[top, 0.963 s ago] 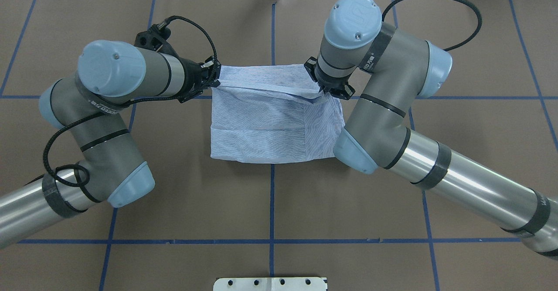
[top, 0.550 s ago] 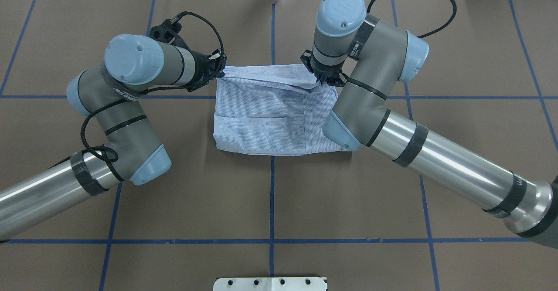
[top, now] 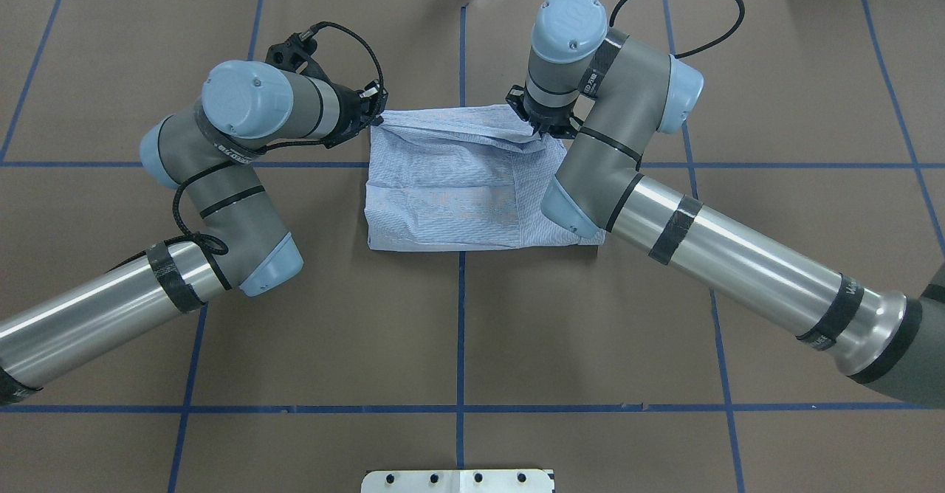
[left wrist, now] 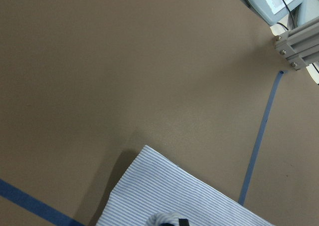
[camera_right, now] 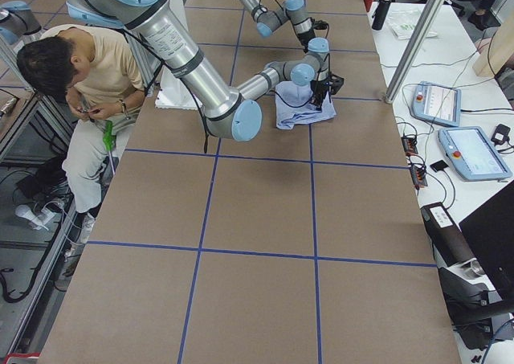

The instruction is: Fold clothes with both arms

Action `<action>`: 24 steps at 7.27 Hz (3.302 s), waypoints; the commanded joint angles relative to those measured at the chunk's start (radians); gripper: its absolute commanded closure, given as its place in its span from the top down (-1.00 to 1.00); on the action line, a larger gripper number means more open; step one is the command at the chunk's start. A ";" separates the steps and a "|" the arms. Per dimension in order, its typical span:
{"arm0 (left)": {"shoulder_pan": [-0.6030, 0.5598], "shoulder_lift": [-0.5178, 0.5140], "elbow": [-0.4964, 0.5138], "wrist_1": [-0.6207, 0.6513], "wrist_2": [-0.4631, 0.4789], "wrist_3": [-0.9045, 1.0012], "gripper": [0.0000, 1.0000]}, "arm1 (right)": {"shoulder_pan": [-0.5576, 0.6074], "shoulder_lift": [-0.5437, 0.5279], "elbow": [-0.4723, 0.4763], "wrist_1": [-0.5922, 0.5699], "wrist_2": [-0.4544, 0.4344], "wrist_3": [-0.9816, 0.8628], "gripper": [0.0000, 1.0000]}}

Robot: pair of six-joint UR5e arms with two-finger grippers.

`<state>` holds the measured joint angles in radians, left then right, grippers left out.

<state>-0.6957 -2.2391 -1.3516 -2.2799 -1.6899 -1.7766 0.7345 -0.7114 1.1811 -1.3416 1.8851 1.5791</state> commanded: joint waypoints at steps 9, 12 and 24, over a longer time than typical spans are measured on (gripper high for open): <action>-0.099 0.113 -0.206 -0.036 -0.186 0.105 -0.24 | 0.108 -0.106 0.171 0.012 0.135 -0.131 1.00; -0.108 0.322 -0.406 -0.024 -0.209 0.311 0.03 | 0.178 -0.278 0.358 0.007 0.187 -0.169 1.00; -0.815 0.654 -0.357 0.405 -0.564 2.019 0.78 | 0.739 -0.718 0.337 -0.228 0.407 -1.634 1.00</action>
<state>-1.4980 -1.5878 -1.7074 -1.9100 -2.2378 0.2064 1.4536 -1.4021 1.5097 -1.5536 2.2891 -0.0310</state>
